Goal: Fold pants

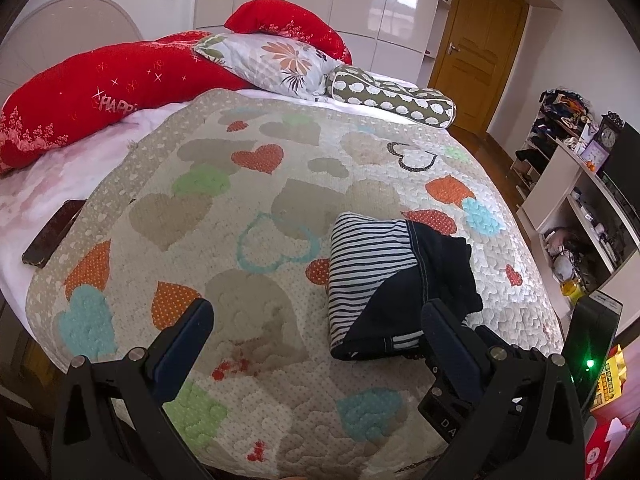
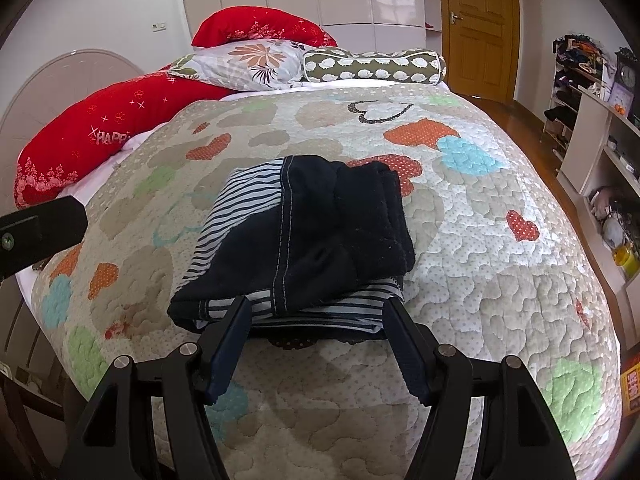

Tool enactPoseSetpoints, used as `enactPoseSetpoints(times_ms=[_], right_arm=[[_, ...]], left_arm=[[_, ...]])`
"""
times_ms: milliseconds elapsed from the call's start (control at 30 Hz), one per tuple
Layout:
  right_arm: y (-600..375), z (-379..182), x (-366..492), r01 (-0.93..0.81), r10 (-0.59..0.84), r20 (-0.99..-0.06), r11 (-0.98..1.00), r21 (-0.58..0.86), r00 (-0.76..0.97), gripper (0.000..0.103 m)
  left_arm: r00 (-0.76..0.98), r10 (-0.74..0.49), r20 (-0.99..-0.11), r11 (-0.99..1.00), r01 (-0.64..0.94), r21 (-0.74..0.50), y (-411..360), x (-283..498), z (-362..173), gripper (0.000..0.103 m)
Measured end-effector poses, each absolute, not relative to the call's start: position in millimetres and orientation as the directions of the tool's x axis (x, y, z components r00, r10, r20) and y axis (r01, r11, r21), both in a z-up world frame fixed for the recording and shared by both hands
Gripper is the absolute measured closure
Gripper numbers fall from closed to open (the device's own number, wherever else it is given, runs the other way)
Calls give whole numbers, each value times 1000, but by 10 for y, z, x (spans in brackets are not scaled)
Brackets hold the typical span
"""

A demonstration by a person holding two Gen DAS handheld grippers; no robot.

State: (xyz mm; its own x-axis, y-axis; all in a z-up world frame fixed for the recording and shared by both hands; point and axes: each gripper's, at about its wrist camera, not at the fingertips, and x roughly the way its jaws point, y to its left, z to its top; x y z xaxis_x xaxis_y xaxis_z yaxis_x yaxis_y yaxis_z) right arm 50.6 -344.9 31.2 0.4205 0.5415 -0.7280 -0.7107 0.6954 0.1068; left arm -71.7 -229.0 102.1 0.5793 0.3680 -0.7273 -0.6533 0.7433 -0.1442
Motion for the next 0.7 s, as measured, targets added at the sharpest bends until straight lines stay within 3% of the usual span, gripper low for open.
enactPoseSetpoints(times_ms=[700], right_arm=[[-3427,271,497,-715,536,-738,692,105,410,29]], left_arm=[[572,357,-738,739,-656,-151,-2261,-718,977,0]])
